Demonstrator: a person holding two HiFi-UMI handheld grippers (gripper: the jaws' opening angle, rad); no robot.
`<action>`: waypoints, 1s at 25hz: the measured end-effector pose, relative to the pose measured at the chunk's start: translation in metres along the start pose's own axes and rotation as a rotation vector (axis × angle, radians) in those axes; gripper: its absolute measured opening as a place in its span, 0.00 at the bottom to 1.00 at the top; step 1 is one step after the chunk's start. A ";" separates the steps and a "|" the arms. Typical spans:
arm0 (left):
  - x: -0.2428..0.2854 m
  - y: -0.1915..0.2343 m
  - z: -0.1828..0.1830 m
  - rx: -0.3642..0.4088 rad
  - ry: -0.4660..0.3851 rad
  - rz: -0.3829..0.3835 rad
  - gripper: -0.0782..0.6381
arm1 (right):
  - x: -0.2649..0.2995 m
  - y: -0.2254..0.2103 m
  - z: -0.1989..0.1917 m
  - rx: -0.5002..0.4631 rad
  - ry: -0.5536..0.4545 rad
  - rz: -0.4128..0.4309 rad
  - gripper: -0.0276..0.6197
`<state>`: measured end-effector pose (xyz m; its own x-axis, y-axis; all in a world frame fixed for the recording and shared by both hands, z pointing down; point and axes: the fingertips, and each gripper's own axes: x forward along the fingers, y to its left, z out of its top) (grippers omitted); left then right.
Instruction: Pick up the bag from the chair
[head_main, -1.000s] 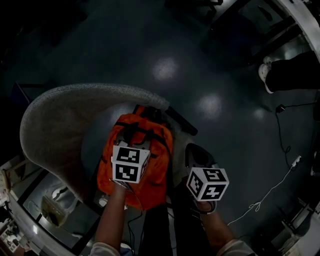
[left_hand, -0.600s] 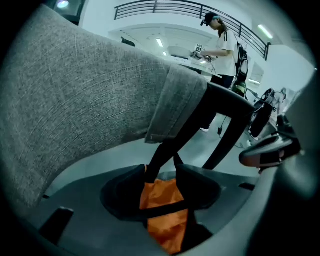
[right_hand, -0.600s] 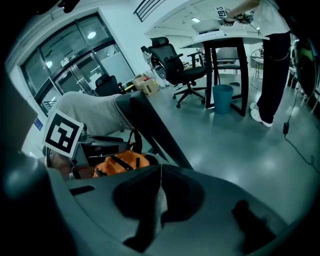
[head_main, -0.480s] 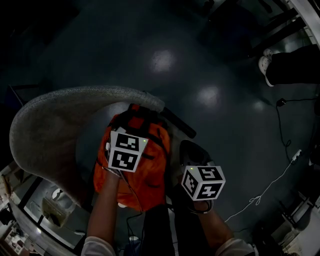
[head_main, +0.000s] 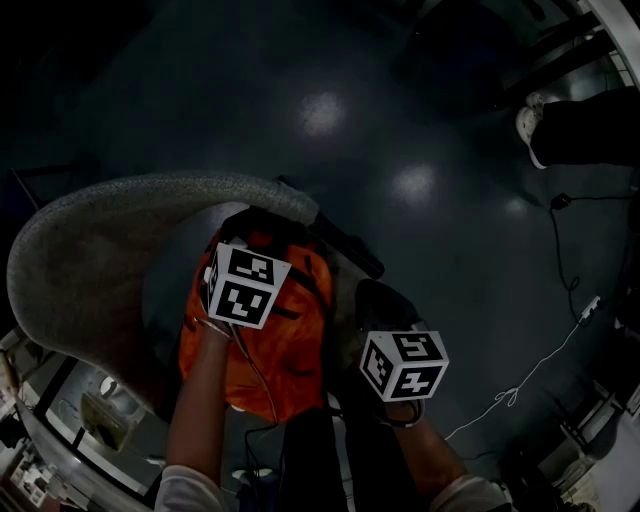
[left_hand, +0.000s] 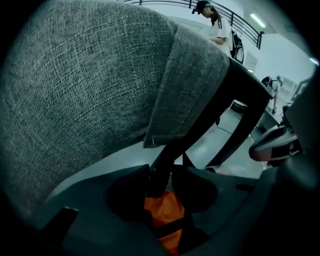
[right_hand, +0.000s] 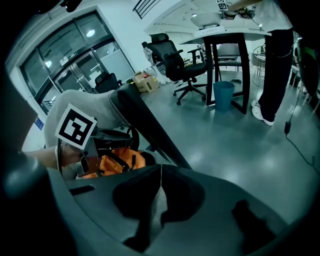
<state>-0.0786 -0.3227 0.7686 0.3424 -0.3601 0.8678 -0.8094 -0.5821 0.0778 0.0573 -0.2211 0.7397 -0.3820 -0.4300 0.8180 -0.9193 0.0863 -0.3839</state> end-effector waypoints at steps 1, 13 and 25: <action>0.000 0.000 0.000 0.000 0.000 0.002 0.30 | -0.001 0.000 0.000 -0.001 -0.001 0.002 0.09; -0.005 0.008 0.003 -0.083 -0.027 0.036 0.18 | -0.008 -0.006 -0.003 0.005 -0.005 0.000 0.09; -0.041 0.007 0.002 -0.165 -0.077 0.078 0.14 | -0.026 -0.001 0.006 0.004 -0.047 0.001 0.09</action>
<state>-0.0972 -0.3135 0.7321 0.3058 -0.4583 0.8345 -0.9000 -0.4251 0.0964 0.0691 -0.2150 0.7161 -0.3777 -0.4713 0.7970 -0.9186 0.0828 -0.3864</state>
